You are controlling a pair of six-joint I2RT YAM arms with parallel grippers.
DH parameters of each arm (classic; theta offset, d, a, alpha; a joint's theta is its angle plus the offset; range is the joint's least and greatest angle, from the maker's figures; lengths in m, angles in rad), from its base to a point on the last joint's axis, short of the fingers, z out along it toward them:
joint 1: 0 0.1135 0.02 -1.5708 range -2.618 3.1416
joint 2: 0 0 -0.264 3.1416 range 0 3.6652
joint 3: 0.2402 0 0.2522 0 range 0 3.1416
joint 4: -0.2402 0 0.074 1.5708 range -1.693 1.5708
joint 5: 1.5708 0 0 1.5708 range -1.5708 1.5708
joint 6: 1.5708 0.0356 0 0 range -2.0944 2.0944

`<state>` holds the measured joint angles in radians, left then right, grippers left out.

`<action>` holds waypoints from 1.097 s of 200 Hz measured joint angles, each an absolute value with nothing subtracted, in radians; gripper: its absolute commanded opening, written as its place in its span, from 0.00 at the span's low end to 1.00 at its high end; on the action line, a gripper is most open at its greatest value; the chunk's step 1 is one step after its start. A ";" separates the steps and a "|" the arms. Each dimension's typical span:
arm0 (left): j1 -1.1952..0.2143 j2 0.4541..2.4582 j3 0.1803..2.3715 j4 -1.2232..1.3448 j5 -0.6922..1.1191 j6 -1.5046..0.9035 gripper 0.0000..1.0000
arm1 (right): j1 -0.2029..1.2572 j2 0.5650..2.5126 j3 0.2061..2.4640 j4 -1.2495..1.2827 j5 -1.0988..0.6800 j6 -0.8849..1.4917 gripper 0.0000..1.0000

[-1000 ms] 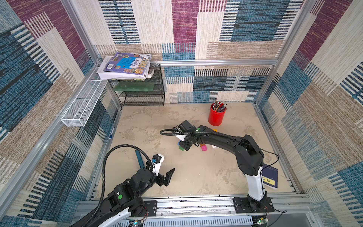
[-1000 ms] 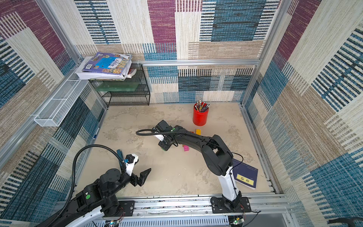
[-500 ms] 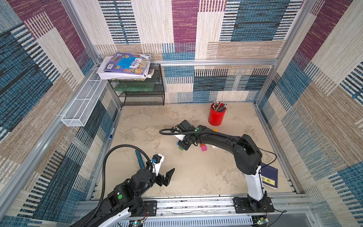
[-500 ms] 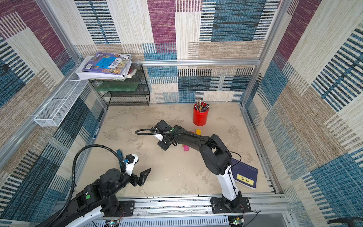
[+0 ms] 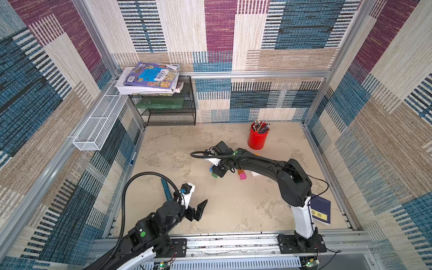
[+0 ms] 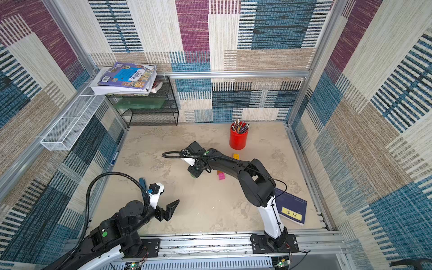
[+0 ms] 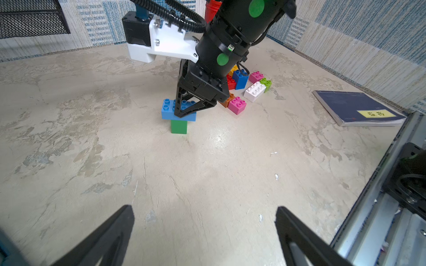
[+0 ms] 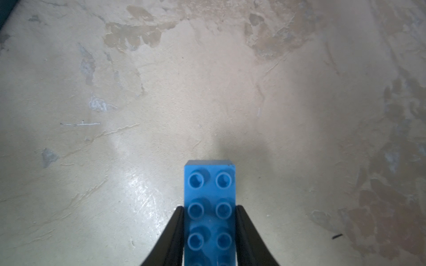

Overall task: Assemble the letter f with lego
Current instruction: Assemble the lego brick with the lego brick, then pick up the lego brick from the center of the board.

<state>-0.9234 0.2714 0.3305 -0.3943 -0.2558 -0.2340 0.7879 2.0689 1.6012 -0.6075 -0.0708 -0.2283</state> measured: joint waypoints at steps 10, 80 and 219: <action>-0.923 0.271 0.330 -0.394 -0.256 -0.234 0.99 | 0.787 2.068 1.604 -0.609 -0.070 -0.228 0.39; -0.923 0.271 0.329 -0.394 -0.256 -0.234 0.99 | 0.797 2.049 1.616 -0.659 -0.044 -0.224 0.47; -0.923 0.362 0.357 -0.379 -0.197 -0.233 0.99 | 0.701 1.838 1.394 -0.597 0.068 -0.020 0.50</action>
